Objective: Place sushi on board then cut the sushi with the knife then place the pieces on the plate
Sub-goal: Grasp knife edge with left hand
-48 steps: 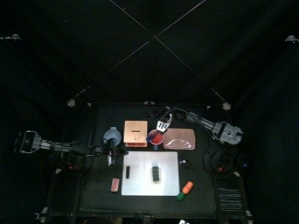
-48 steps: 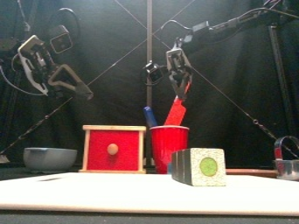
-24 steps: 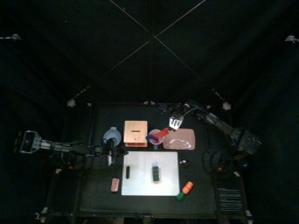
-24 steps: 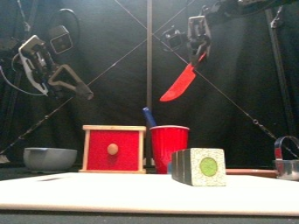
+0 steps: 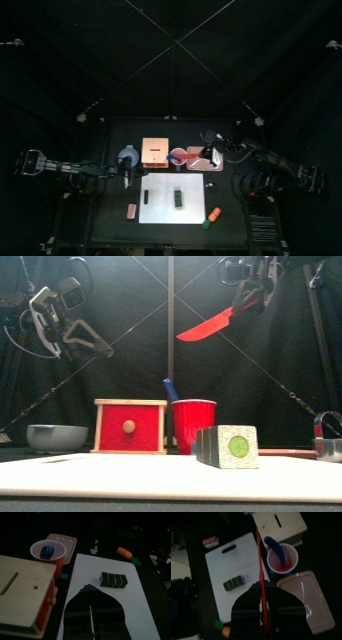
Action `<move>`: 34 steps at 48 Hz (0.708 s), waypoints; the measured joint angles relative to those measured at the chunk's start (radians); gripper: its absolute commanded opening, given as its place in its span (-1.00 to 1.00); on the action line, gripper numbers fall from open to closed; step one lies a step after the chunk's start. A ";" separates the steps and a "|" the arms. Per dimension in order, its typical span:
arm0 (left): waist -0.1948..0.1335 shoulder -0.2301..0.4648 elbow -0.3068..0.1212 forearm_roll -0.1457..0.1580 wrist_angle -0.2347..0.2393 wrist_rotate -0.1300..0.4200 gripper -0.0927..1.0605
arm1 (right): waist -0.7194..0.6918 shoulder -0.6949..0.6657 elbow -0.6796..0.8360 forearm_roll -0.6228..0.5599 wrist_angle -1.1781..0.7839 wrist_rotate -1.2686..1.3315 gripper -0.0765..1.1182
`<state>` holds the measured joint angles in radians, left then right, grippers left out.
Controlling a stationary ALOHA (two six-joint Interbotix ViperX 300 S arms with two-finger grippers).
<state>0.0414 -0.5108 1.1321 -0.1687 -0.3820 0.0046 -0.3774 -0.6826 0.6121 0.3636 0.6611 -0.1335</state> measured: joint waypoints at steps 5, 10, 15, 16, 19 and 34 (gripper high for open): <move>0.000 0.000 -0.017 0.005 -0.008 0.000 -0.90 | 0.057 -0.072 0.115 -0.015 -0.163 -0.003 -0.39; 0.000 0.002 -0.029 0.005 -0.023 0.000 -0.90 | 0.135 -0.117 0.222 -0.069 -0.296 -0.003 -0.39; -0.002 0.000 -0.041 0.008 -0.035 0.000 -0.90 | 0.206 -0.094 0.295 -0.129 -0.376 -0.003 -0.39; -0.002 0.000 -0.043 0.009 -0.035 0.000 -0.89 | 0.221 -0.086 0.307 -0.141 -0.393 -0.003 -0.39; -0.005 0.002 -0.051 0.018 -0.037 0.000 -0.90 | 0.264 -0.044 0.337 -0.178 -0.445 -0.003 -0.39; -0.103 0.043 -0.112 0.029 -0.040 -0.006 -0.82 | 0.385 0.069 0.376 -0.252 -0.583 -0.003 -0.39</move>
<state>-0.0614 -0.4679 1.0201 -0.1396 -0.4218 -0.0015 0.0077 -0.6136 0.9879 0.1120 0.0782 -0.1365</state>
